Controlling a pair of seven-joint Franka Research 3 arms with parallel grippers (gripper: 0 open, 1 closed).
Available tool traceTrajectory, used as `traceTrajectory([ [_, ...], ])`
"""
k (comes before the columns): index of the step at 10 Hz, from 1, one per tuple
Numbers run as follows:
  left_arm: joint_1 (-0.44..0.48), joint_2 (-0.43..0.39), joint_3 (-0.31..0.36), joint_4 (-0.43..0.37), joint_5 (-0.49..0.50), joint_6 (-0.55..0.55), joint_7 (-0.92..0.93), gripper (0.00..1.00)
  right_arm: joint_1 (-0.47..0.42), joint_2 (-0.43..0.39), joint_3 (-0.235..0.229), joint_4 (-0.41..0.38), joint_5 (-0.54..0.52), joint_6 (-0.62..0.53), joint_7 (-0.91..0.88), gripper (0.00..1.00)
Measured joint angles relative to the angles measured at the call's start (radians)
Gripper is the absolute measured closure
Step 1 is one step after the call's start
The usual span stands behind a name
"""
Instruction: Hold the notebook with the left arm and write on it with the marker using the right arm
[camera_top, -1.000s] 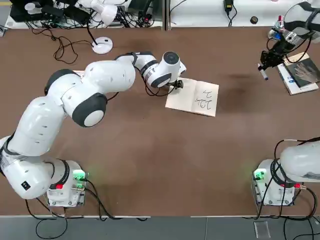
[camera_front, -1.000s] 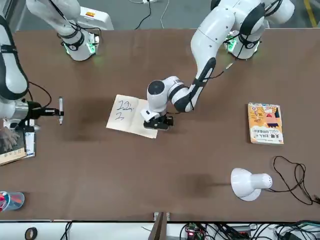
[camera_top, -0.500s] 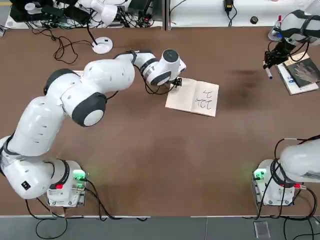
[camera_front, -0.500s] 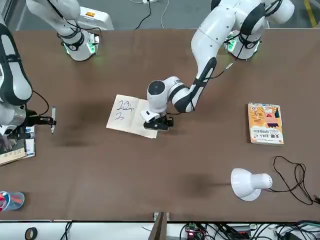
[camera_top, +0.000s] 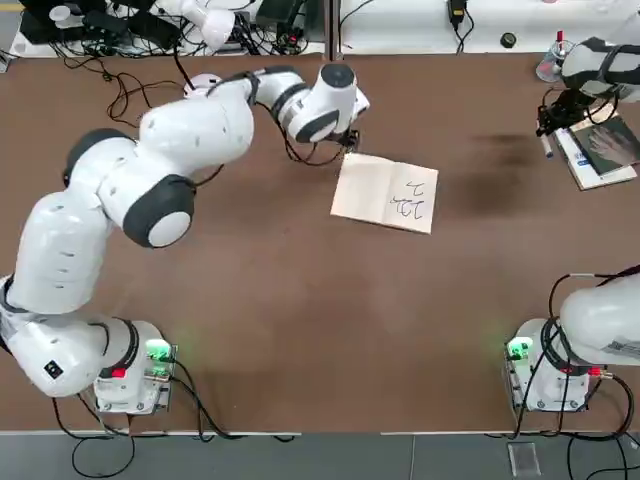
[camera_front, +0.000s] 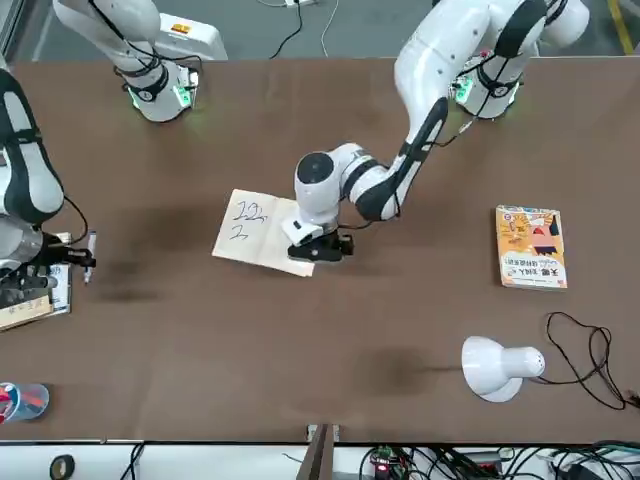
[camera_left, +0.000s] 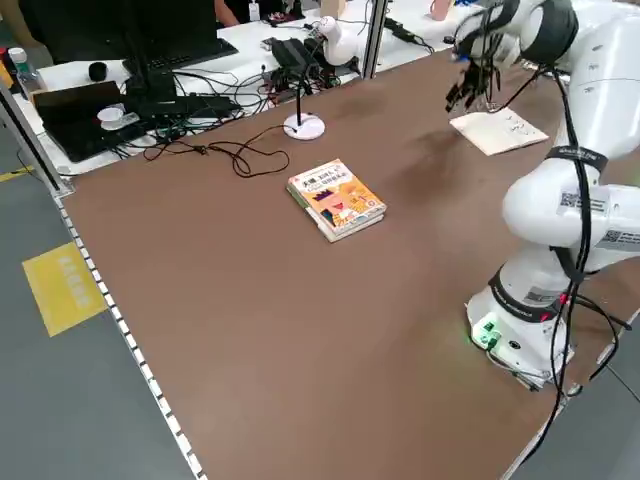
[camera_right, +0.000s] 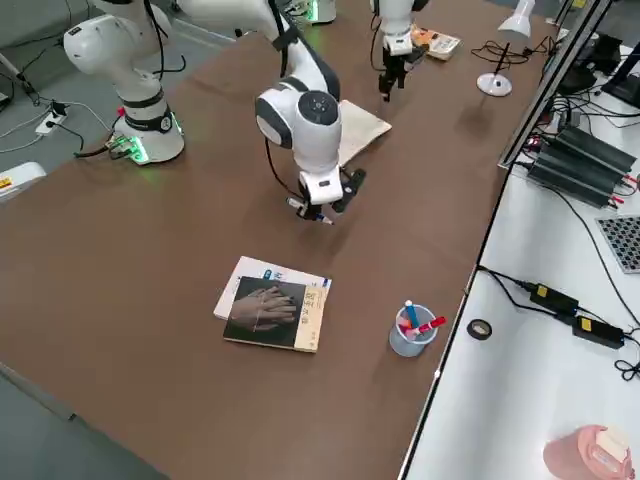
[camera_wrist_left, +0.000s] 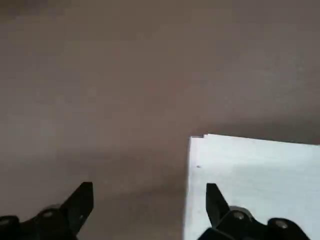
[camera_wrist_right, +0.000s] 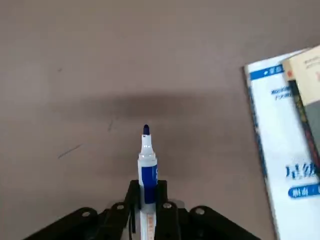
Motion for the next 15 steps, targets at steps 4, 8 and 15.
traceTrajectory([
  [4,0.074,-0.159,-0.001,0.003,0.0,-0.138,0.124,0.0,0.0,0.094,0.002,-0.044,0.0,0.187,0.0,0.83],
  [8,0.196,-0.254,-0.001,0.0,-0.063,-0.217,0.324,0.0,0.001,0.115,0.005,-0.106,0.0,0.278,0.0,0.83],
  [15,0.416,-0.387,-0.001,0.002,-0.202,-0.424,0.541,0.0,0.004,0.113,0.009,-0.104,0.001,0.278,0.002,0.5],
])
